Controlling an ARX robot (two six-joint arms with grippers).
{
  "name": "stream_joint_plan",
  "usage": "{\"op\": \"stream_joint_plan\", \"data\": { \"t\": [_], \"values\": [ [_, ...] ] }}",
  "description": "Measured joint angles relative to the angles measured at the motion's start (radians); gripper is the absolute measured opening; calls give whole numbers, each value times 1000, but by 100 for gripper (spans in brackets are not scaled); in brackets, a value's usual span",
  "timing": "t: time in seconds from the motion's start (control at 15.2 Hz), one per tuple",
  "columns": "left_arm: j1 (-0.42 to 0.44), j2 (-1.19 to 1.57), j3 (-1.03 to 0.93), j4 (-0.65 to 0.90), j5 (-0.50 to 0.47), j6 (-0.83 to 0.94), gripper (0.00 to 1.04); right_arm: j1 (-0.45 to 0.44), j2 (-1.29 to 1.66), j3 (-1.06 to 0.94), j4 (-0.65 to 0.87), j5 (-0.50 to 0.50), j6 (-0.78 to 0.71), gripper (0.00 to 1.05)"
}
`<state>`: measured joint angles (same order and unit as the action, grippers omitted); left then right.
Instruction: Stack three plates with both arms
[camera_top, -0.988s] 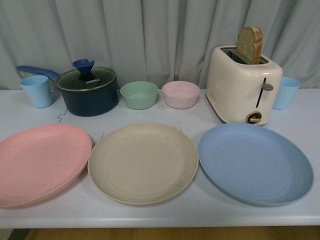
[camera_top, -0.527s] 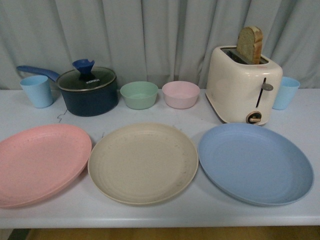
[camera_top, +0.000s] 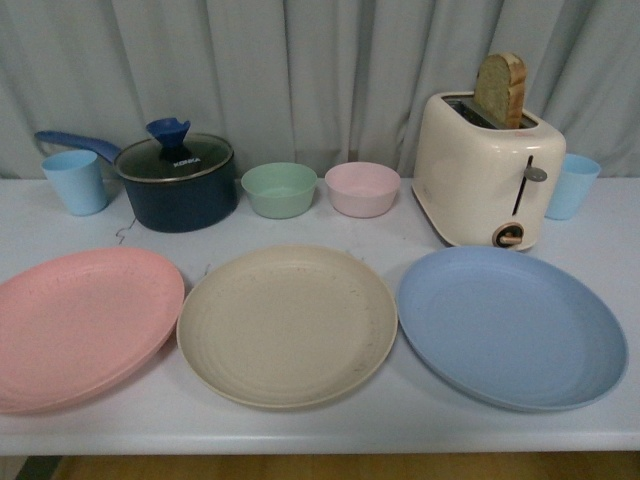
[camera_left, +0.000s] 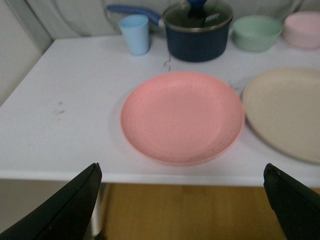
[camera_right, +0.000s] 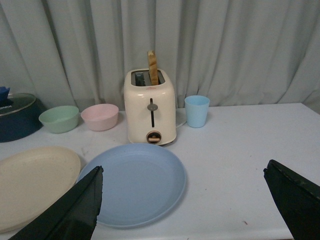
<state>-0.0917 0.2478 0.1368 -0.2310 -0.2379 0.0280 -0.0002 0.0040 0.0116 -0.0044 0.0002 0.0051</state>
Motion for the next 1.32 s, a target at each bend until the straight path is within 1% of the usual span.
{"op": "stream_joint_plan", "data": {
  "t": [0.07,0.13,0.2,0.33,0.4,0.53,0.66,0.72,0.99,1.19,1.32],
  "values": [
    [26,143,44,61,-24,23,98,0,0,0,2,-1,-1,98],
    [77,277,83,143,18,40,98,0,0,0,0,0,-1,98],
    [123,416,134,210,81,51,98,0,0,0,0,0,-1,98],
    [184,696,246,282,220,51,98,0,0,0,1,0,-1,98],
    [205,816,301,294,274,52,98,0,0,0,1,0,-1,98],
    [245,1020,422,314,329,62,98,0,0,0,1,0,-1,98],
    [290,1204,542,280,393,88,98,0,0,0,1,0,-1,98],
    [332,1350,641,255,431,119,98,0,0,0,1,0,-1,98],
    [423,1602,842,195,475,191,98,0,0,0,1,0,-1,98],
    [460,1747,940,180,483,220,98,0,0,0,1,0,-1,98],
    [473,1792,971,179,488,228,98,0,0,0,1,0,-1,98]
  ]
}}
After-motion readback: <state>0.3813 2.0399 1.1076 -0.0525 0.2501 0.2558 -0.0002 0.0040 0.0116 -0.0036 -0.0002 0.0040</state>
